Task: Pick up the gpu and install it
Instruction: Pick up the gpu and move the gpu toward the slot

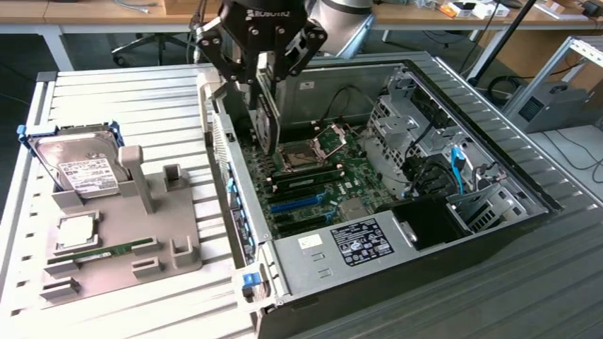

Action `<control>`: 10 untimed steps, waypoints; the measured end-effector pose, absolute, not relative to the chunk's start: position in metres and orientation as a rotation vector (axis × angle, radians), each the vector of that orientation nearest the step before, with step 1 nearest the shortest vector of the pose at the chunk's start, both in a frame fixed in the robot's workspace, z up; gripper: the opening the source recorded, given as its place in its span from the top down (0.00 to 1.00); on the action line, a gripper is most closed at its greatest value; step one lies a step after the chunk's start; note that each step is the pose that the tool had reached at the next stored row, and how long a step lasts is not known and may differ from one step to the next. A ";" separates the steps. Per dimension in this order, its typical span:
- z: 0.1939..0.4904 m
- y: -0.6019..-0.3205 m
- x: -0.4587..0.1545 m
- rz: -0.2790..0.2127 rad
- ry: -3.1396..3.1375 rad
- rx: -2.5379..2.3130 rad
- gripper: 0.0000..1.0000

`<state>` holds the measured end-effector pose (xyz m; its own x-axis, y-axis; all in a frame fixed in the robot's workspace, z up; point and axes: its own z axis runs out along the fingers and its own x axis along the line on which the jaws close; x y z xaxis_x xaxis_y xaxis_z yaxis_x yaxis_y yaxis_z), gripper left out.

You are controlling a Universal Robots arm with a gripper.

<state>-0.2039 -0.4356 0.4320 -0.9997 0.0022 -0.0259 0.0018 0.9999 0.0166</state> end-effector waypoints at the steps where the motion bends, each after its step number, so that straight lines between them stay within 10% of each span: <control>1: 0.432 -0.436 -0.185 0.026 3.116 0.003 0.73; 10: 0.432 -0.436 -0.145 0.026 3.116 0.003 0.73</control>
<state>-0.1449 -0.4357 0.4320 -0.9997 0.0022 -0.0259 0.0018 0.9999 0.0167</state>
